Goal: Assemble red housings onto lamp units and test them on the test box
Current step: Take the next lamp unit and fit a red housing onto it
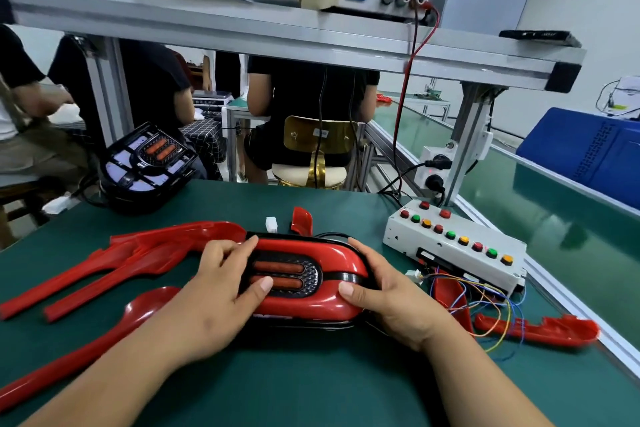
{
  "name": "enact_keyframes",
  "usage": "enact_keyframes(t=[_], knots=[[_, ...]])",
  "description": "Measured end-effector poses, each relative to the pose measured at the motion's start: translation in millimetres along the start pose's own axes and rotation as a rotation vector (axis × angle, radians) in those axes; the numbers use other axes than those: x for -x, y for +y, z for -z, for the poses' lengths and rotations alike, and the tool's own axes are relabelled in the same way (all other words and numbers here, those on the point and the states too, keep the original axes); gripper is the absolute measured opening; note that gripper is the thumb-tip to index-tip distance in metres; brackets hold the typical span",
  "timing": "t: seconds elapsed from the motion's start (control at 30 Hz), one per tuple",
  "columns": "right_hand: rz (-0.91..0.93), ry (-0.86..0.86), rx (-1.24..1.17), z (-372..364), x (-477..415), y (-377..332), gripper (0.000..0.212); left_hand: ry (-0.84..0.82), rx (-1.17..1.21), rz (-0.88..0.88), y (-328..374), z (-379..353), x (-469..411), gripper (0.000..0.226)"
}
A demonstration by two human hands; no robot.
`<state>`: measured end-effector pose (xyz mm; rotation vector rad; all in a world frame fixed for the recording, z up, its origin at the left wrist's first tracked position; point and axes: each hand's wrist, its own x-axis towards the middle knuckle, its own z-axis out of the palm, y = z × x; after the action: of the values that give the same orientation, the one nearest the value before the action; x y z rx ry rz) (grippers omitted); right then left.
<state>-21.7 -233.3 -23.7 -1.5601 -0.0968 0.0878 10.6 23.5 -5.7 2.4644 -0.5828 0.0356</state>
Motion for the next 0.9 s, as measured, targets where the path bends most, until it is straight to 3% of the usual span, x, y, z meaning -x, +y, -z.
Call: enact_keyframes(t=[0.17, 0.33, 0.43, 0.53, 0.73, 0.9], knots=[[0.038, -0.032, 0.009, -1, 0, 0, 0.072, -0.044, 0.045, 0.123, 5, -7, 1, 0.078], [0.085, 0.011, -0.044, -4, 0, 1, 0.063, -0.146, 0.227, 0.083, 3, -8, -2, 0.090], [0.089, 0.008, -0.080, -4, 0, 1, 0.065, -0.094, 0.427, 0.071, 5, -9, -2, 0.098], [0.108, 0.011, -0.113, -3, 1, 2, 0.066, -0.032, 0.653, 0.022, 7, -12, -1, 0.090], [0.151, 0.030, -0.022, 0, 1, 1, 0.065, -0.207, 1.076, 0.081, 1, -10, -4, 0.086], [0.165, 0.018, -0.001, 5, 2, 0, 0.070, -0.223, 1.181, 0.099, -5, -11, -10, 0.079]])
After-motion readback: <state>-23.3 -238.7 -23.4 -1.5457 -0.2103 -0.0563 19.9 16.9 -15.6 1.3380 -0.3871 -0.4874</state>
